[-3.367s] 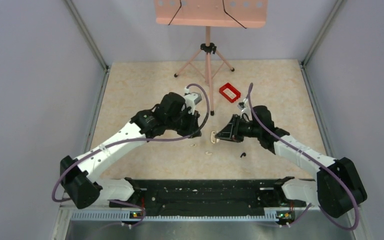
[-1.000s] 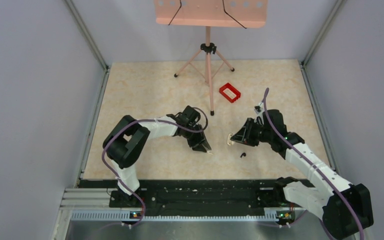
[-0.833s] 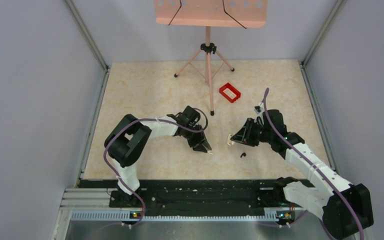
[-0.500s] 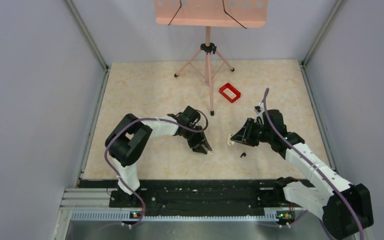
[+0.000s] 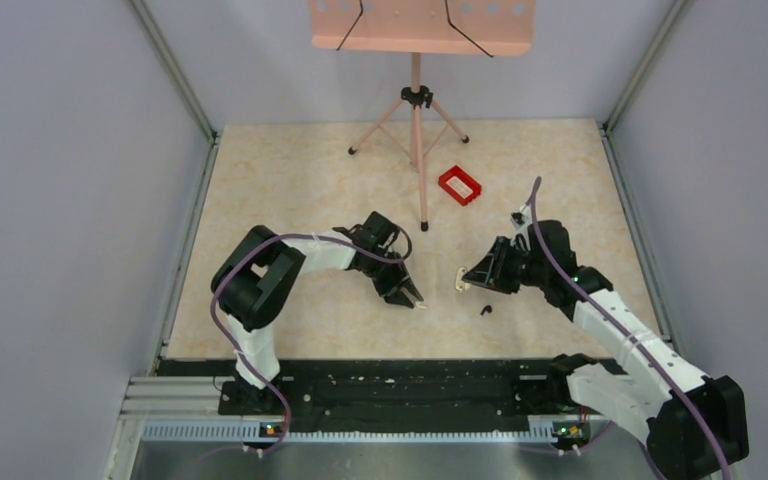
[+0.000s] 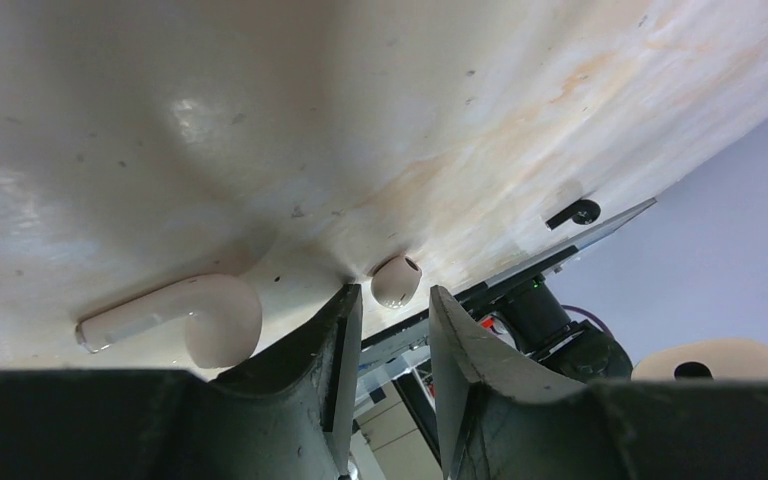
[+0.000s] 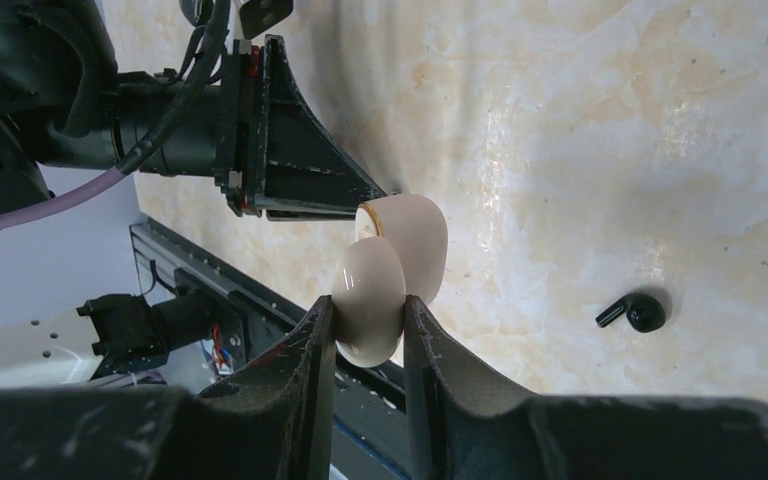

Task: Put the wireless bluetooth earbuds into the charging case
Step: Pick up the left earbud from the center of the board.

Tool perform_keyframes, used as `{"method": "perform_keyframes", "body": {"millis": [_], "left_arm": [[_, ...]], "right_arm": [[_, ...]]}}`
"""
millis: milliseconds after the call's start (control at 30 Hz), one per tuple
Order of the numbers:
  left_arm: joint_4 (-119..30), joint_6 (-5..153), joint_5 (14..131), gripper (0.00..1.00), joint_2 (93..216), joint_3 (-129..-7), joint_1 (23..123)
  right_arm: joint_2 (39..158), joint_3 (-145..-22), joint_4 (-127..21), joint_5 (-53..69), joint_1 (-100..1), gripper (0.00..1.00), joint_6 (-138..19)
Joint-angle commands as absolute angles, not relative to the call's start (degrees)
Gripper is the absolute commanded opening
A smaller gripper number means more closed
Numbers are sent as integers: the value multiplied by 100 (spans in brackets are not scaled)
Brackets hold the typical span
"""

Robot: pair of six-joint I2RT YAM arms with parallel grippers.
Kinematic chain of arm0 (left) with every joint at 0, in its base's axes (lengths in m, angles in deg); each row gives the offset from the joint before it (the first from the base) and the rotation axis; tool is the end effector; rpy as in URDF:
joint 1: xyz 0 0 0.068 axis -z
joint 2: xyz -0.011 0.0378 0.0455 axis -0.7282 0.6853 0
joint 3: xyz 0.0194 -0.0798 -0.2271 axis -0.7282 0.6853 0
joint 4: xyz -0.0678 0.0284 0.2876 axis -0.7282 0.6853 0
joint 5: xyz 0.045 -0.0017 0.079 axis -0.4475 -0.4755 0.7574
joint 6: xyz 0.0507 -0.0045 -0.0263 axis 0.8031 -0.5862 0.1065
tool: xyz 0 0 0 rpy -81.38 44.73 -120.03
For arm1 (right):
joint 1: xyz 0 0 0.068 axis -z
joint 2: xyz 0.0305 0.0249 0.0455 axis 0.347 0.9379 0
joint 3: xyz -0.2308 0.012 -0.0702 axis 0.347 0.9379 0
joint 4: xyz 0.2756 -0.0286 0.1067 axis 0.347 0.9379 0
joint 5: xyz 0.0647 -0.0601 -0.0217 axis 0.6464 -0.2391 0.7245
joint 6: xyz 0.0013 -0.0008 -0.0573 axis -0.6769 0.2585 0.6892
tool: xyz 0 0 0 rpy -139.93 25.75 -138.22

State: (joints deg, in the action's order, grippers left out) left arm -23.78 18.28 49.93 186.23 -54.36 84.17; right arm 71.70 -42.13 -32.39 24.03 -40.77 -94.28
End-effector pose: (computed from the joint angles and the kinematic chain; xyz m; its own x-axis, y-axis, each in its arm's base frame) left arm 0.2754 -0.2368 0.0612 -0.9109 -0.3001 0.2832 -0.4099 0.7362 -0.5385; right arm 0.2326 0.1042 0.1887 -0.8587 0.3281 -0.3937 -0.0470 0.7146 0.6980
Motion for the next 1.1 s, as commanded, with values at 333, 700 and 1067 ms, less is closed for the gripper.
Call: {"method": "perform_keyframes", "body": {"millis": [333,700,1067], "left_arm": [[-2415,1629,5232,34,18947,-5275,8343],[-2453,1557,5231,35,18996,-5365,8339],[-2435,1475,5353,34,19045,-5336,8349]], "right_arm": [[6935,-4271,-3224,2313,-4058,0,-9366],[6922,-4285,-3187,2279,-4059,0,-9321],[6917,-4289,-3183,2276,-4055,0,-9315]]}}
